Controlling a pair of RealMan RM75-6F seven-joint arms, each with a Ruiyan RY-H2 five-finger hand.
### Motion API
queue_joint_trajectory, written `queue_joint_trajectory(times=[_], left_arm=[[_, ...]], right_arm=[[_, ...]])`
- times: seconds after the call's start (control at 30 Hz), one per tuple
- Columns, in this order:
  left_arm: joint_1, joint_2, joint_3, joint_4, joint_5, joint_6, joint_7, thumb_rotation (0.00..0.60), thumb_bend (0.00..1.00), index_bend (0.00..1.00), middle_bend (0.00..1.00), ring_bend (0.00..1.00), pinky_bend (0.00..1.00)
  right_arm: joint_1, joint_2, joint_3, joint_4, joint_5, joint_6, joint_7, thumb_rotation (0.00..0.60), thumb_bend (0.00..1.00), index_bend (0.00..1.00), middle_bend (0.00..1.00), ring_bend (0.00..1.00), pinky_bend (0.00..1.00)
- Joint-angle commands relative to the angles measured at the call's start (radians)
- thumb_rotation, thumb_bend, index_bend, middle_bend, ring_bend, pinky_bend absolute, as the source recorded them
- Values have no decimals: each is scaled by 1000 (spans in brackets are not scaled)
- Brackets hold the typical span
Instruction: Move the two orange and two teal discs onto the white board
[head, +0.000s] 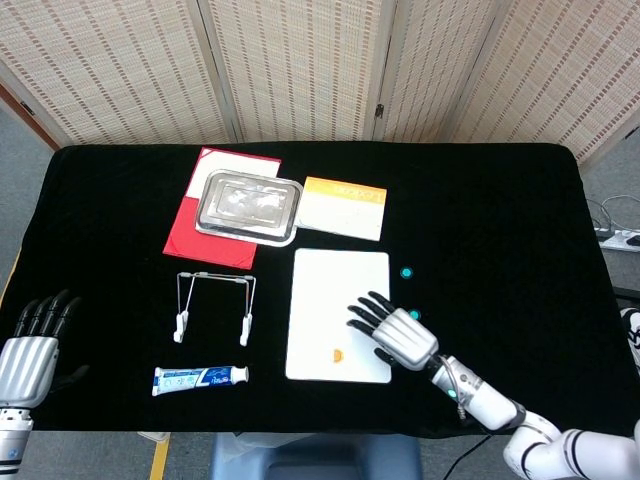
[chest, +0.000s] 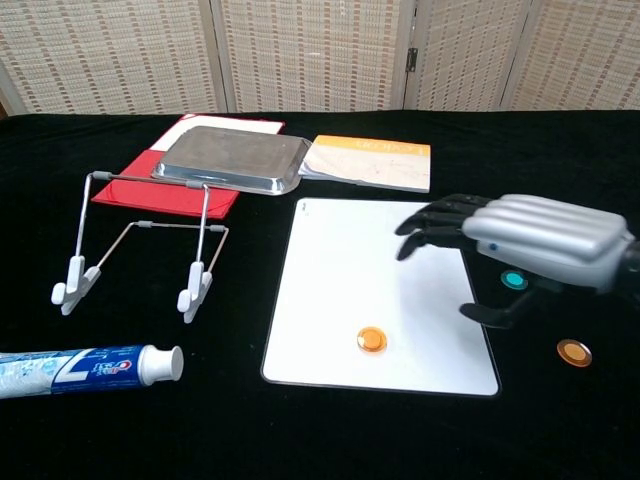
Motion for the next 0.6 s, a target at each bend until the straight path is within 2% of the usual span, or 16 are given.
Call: queue_joint_trajectory(times=[0.03, 0.17, 0.27, 0.6], left_arm=[[-1, -2, 1, -1, 3, 0, 0, 600, 146, 3, 0, 5, 0], [0, -2, 4, -5, 3, 0, 6, 600, 146, 3, 0, 5, 0], [-1, 0, 5, -11, 5, -1, 10, 600, 146, 3, 0, 5, 0], [-1, 9, 6, -30, 15, 7, 18, 600, 145, 3, 0, 4, 0]], right_arm=[[-66, 44, -61, 17, -1, 56, 43, 600, 448, 332, 137, 33, 0], [-133, 61, -109, 56, 5, 109, 109, 600, 448, 366, 145, 39, 0], [-166, 52, -127, 102, 7, 132, 141, 600, 447, 374, 145, 39, 0], [-199, 4, -132, 217, 7, 141, 217, 600, 448, 389, 147, 38, 0]])
